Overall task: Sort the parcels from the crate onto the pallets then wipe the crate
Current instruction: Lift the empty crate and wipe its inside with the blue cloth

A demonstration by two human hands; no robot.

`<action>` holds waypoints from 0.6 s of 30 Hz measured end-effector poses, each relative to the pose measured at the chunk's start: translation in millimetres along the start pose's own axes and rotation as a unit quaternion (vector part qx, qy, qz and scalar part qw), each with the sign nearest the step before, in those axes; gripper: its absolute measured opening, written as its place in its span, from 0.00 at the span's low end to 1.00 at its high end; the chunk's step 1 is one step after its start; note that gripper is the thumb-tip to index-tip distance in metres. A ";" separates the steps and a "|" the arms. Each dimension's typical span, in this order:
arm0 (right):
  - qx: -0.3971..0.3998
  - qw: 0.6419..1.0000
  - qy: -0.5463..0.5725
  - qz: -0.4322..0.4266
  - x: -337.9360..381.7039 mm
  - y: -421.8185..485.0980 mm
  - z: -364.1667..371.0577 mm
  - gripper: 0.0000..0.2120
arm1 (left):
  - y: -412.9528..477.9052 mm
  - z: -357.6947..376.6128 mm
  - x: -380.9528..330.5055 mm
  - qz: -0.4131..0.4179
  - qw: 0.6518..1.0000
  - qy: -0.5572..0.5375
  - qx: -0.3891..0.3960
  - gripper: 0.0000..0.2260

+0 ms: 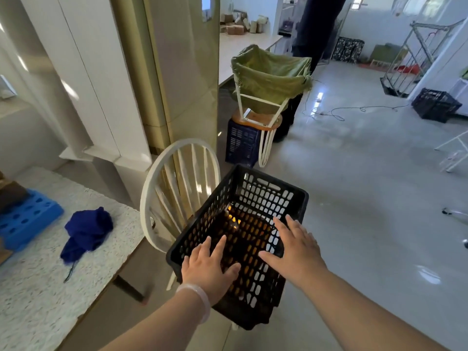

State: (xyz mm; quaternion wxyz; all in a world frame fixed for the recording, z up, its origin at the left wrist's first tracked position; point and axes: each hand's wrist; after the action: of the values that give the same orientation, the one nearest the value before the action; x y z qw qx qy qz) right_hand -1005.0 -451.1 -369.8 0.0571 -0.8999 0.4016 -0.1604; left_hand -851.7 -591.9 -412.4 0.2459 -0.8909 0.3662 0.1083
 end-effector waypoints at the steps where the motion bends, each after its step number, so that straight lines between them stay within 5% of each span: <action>1: 0.008 1.000 0.000 -0.001 -0.2 9.5 2.3 0.44 | 9.8 -2.3 0.9 -0.007 1.000 0.000 0.004 0.35; 13: 0.112 0.987 -0.045 -0.102 -21.1 143.9 14.7 0.44 | 55.6 25.3 12.1 -0.166 0.984 -0.058 0.024 0.34; 18: 0.165 0.963 -0.088 -0.193 -24.9 214.5 11.7 0.44 | 63.9 51.8 -15.7 -0.304 0.943 -0.131 -0.030 0.34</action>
State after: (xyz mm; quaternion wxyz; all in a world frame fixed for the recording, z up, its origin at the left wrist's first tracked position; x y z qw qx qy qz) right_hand -1167.7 -576.9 -436.5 0.2079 -0.9490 0.1817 -0.1523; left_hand -908.6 -594.8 -473.8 0.2861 -0.9448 0.0394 0.1549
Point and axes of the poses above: each hand's wrist, its own y-axis towards the middle knuckle, its own z-axis out of the palm, x = y × z, and after that the axes turned 1 degree about -y, right-handed
